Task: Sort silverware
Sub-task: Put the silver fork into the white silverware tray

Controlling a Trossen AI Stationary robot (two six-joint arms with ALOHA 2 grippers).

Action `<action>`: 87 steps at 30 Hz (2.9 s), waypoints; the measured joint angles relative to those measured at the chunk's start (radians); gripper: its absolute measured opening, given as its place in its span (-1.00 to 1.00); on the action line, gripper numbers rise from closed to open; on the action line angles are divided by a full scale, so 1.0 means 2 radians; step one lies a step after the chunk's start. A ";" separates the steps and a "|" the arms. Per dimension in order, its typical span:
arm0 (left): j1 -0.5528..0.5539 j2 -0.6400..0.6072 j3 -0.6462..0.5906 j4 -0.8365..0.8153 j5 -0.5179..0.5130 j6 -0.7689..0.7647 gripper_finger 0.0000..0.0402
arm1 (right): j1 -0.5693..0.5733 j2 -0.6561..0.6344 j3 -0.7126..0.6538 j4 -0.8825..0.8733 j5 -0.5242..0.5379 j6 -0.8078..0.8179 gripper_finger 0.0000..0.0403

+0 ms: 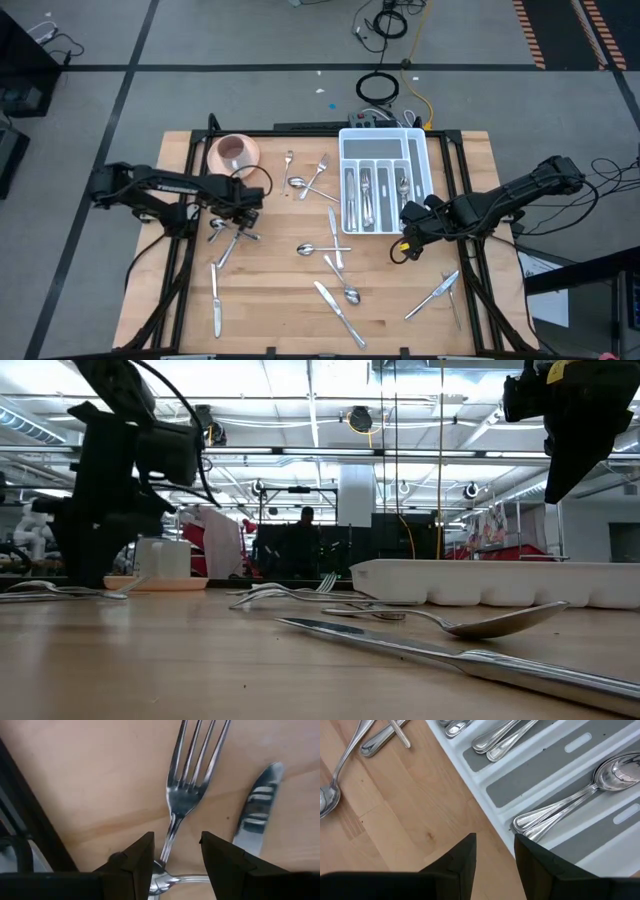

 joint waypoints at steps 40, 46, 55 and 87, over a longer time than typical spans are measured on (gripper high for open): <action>-0.006 0.069 0.055 0.078 -0.093 0.038 -0.93 | 0.000 0.000 0.000 0.016 0.000 0.000 -0.38; 0.011 0.069 0.074 0.073 -0.107 0.038 -0.93 | 0.000 0.000 0.000 0.020 0.000 0.000 -0.38; 0.039 0.069 0.154 0.026 -0.102 0.039 -0.93 | 0.000 0.000 0.000 0.028 0.002 0.002 -0.38; 0.030 0.282 0.508 0.199 -0.020 0.000 -0.93 | 0.023 -0.007 0.000 0.036 -0.034 0.186 -0.38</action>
